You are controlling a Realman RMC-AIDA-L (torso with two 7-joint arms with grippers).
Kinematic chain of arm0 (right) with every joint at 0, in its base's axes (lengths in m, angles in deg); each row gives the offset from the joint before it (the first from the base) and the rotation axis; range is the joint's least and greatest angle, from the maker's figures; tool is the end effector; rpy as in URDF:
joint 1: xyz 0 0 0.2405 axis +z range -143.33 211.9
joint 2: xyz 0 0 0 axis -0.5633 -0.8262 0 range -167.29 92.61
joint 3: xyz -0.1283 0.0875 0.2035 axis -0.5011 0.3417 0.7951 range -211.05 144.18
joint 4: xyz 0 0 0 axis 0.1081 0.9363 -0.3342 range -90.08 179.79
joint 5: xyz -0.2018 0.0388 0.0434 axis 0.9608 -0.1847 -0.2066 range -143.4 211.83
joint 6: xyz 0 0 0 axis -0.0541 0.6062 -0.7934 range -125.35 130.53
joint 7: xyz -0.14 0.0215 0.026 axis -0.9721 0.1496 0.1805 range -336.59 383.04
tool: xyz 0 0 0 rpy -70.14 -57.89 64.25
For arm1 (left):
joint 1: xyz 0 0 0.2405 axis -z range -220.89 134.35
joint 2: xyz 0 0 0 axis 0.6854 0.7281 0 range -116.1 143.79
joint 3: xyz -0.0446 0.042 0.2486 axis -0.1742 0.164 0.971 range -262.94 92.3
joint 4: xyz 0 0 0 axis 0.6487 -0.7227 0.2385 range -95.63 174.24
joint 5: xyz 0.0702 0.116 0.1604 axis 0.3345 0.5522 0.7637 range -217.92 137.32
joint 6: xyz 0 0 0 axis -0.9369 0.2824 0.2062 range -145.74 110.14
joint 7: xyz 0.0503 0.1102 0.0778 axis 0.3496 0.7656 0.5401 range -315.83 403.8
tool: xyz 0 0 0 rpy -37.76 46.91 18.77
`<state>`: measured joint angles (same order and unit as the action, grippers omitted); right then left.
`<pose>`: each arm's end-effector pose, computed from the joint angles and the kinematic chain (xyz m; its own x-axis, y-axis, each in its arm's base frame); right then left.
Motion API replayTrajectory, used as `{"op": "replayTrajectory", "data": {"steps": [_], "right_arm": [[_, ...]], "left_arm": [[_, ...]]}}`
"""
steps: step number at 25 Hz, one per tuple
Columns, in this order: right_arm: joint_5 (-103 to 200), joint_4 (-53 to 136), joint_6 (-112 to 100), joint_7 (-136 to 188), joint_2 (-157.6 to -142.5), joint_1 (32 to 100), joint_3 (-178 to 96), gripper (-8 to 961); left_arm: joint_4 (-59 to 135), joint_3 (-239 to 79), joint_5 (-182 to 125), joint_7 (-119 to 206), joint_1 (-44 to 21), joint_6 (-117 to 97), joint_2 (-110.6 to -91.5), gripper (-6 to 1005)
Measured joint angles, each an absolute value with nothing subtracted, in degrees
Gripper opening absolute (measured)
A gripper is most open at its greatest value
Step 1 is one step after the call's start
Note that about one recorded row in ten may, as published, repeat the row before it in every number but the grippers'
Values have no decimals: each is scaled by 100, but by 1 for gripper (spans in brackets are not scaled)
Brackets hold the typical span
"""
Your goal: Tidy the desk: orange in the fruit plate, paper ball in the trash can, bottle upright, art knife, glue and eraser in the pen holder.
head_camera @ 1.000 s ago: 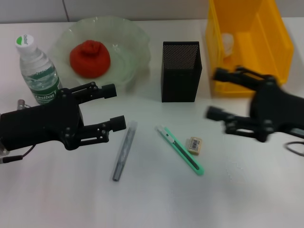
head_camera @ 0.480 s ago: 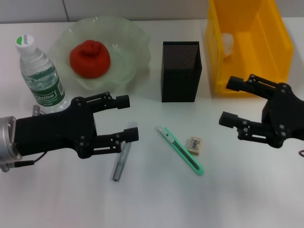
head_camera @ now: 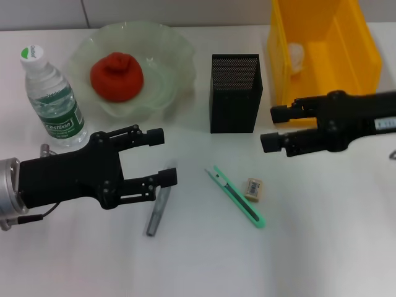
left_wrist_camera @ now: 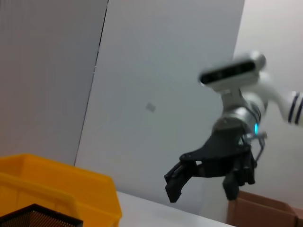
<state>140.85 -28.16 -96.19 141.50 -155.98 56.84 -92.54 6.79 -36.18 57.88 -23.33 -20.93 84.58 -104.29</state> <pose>0.1878 0.3099 0.0458 0.7827 -0.4930 -0.3799 -0.5216 -0.8526 0.0319 -0.2602 0.2703 -0.0036 0.6945 0.2218 0.6844 0.3181 -0.9479 -0.0156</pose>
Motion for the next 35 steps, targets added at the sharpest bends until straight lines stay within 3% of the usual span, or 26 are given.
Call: {"op": "replayTrajectory", "data": {"steps": [3,6,11,15,21,35], "right_arm": [[15621,-3417,-10182,15846,-15515,6696,-9354,790],[16444,-3469,-10461,16345,-15515,7300,-9387,786],[17746,-2842,-10628,16806,-15646,8526,-9488,781],[17955,-1873,-10170,17038,-15657,9049,-10001,777],[17965,-945,-9276,17179,-15695,9364,-10872,771],[17296,-29,-8147,17161,-15726,9330,-11854,756]], "left_arm": [[724,-3618,5788,-2311,-2110,8414,-10428,777],[735,-3618,5789,-2308,-2112,8390,-10429,777],[734,-3619,5865,-2303,-2113,8370,-10428,776],[734,-3620,5867,-2294,-2129,8344,-10428,775],[732,-3619,5867,-2290,-2130,8340,-10435,773],[731,-3622,5867,-2283,-2103,8291,-10454,771]]}}
